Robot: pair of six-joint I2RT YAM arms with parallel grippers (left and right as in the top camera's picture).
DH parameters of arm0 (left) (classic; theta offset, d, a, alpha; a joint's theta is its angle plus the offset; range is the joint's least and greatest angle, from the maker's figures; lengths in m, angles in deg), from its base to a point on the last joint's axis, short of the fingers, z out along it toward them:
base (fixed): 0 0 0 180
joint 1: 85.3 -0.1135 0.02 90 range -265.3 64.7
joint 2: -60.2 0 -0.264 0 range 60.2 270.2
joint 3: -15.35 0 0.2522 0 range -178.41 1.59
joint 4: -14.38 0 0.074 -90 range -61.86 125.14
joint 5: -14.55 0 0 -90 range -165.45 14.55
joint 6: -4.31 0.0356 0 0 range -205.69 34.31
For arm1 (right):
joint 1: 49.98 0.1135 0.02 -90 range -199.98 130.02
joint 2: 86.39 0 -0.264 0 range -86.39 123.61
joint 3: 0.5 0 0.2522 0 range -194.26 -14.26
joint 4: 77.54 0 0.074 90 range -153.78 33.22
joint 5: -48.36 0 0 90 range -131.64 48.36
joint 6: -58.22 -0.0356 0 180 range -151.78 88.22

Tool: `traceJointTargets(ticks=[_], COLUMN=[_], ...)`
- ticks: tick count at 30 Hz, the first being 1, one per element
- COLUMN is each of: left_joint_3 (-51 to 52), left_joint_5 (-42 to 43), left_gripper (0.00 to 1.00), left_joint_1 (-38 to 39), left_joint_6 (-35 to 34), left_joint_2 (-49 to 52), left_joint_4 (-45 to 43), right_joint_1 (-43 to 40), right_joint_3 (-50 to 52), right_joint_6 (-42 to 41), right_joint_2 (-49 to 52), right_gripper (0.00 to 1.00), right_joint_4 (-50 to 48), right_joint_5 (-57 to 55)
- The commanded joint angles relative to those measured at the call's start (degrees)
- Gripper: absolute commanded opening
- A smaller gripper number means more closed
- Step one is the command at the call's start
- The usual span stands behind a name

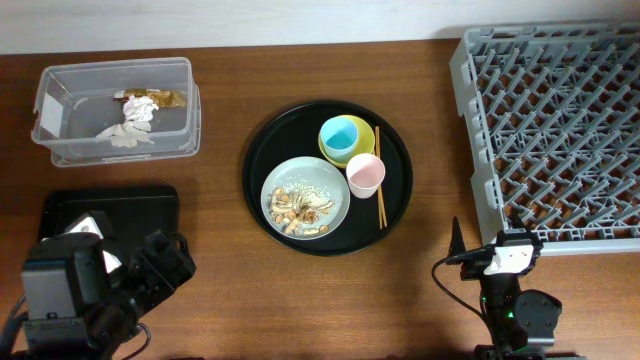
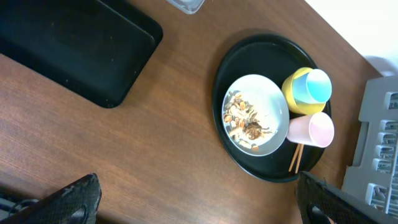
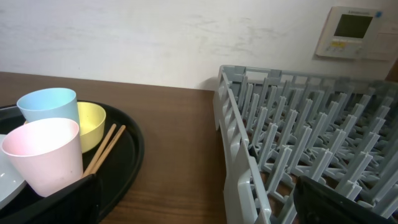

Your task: Sort waste into correct bins and load items into the dishwasher rack

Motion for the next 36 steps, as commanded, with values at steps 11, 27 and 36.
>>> traceJointTargets(ticks=[11, 27, 36], left_joint_3=[0.4, 0.4, 0.4], left_joint_5=[-0.8, -13.4, -23.3], left_gripper=[0.99, 0.99, 0.99], left_joint_1=[-0.1, -0.1, -0.2], left_joint_6=[-0.8, -1.6, -6.4], left_joint_2=[-0.1, 0.2, 0.3], left_joint_4=[-0.7, -2.9, -2.6], right_joint_1=[-0.3, -0.3, -0.3], right_joint_3=[0.5, 0.5, 0.5], right_joint_6=[0.4, 0.4, 0.4], right_joint_2=[-0.3, -0.3, -0.2], right_gripper=[0.98, 0.98, 0.98], right_joint_4=[0.1, 0.1, 0.0], right_joint_5=[-0.3, -0.3, -0.3])
